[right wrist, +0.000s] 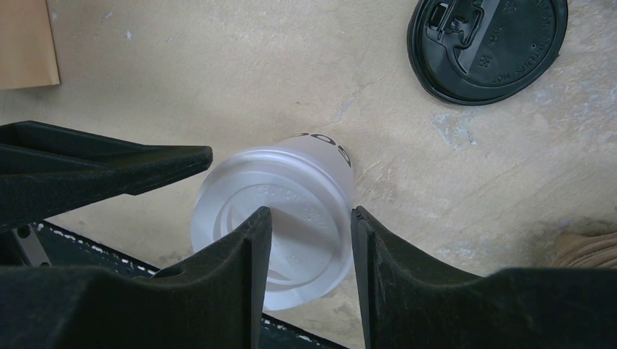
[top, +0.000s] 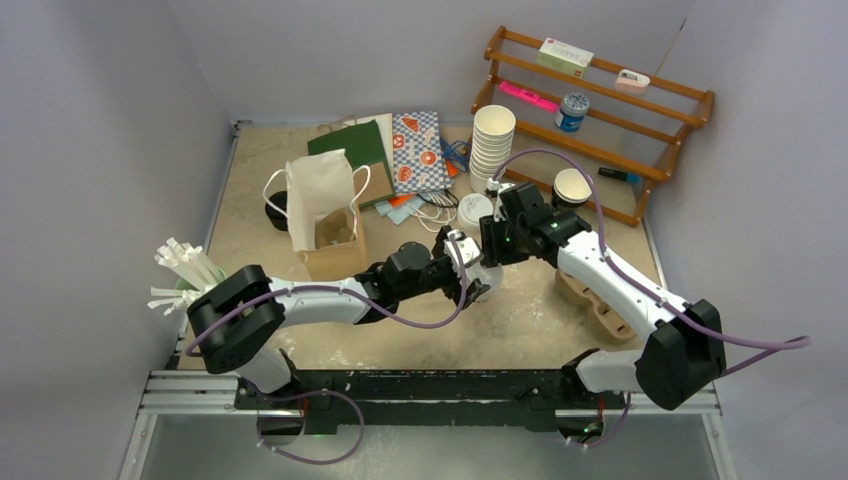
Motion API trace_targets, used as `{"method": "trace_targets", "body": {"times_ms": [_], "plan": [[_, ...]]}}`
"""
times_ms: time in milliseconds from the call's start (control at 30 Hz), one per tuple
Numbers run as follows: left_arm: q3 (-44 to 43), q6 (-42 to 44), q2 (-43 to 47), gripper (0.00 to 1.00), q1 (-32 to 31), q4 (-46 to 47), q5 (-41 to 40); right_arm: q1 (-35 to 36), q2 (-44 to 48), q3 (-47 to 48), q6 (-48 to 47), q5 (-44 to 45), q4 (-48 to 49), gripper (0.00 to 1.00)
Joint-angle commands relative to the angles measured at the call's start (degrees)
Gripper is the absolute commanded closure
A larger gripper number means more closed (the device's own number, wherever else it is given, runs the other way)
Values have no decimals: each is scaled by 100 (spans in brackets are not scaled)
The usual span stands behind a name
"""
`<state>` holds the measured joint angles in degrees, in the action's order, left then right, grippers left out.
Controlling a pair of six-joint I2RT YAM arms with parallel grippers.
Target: Pack the takeout coffee
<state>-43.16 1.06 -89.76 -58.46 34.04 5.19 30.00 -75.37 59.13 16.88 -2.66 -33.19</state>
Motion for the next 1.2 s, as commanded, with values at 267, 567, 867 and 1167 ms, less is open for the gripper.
{"method": "trace_targets", "body": {"times_ms": [267,567,867,1167], "plan": [[106,-62,160,2,89,-292,47,50,6,2,13,-105,-122,54],[173,-217,154,2,89,-380,130,50,14,4,14,-110,-120,54],[127,-251,34,8,124,-151,130,50,37,15,14,-104,-154,55],[-80,-163,-192,11,124,-378,50,59,48,-3,-1,-121,-192,56]]}}
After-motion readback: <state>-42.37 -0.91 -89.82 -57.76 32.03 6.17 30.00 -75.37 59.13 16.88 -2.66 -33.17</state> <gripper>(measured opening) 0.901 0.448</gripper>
